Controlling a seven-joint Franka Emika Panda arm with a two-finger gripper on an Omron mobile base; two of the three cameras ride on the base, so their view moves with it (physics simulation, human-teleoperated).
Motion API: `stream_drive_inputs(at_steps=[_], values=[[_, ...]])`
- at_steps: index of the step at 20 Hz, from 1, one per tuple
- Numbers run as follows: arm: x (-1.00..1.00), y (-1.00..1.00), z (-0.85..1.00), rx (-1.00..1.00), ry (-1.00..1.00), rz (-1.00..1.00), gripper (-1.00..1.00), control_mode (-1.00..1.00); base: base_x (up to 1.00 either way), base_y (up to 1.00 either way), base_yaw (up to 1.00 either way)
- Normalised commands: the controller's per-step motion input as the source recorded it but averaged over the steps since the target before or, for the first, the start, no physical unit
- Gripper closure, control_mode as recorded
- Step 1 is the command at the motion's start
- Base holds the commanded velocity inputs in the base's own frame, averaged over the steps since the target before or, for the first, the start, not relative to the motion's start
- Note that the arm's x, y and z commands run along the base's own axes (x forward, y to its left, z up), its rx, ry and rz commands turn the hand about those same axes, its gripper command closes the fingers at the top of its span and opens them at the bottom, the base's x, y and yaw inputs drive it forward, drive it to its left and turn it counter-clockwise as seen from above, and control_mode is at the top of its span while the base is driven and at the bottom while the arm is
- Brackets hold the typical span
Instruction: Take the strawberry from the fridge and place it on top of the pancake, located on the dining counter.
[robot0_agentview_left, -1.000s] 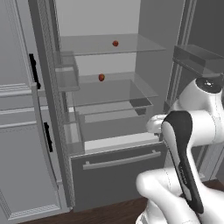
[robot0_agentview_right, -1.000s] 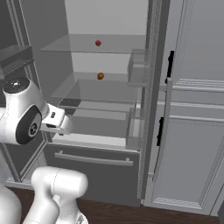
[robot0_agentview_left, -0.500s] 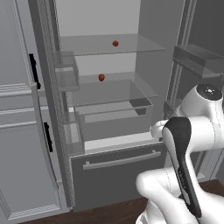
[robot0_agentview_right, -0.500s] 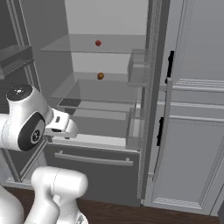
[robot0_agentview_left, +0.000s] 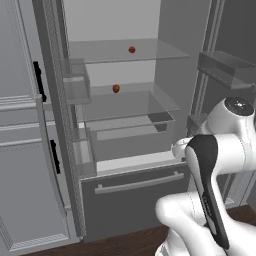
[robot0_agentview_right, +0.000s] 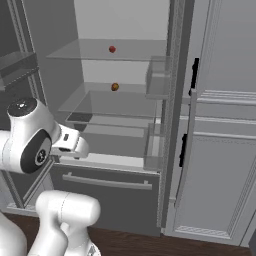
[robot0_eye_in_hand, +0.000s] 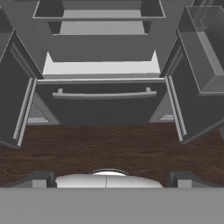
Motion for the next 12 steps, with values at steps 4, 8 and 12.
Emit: stream_drive_inputs(at_steps=[4, 8, 12], values=[[0.05, 0.04, 0.0, 0.0, 0.0, 0.0, -1.0, 1.0, 0.3, 0.05, 0.0], [0.0, 0.0, 0.0, 0.0, 0.0, 0.0, -1.0, 1.0, 0.55, 0.06, 0.0], [0.0, 0.0, 0.0, 0.0, 0.0, 0.0, -1.0, 1.0, 0.6, 0.07, 0.0]])
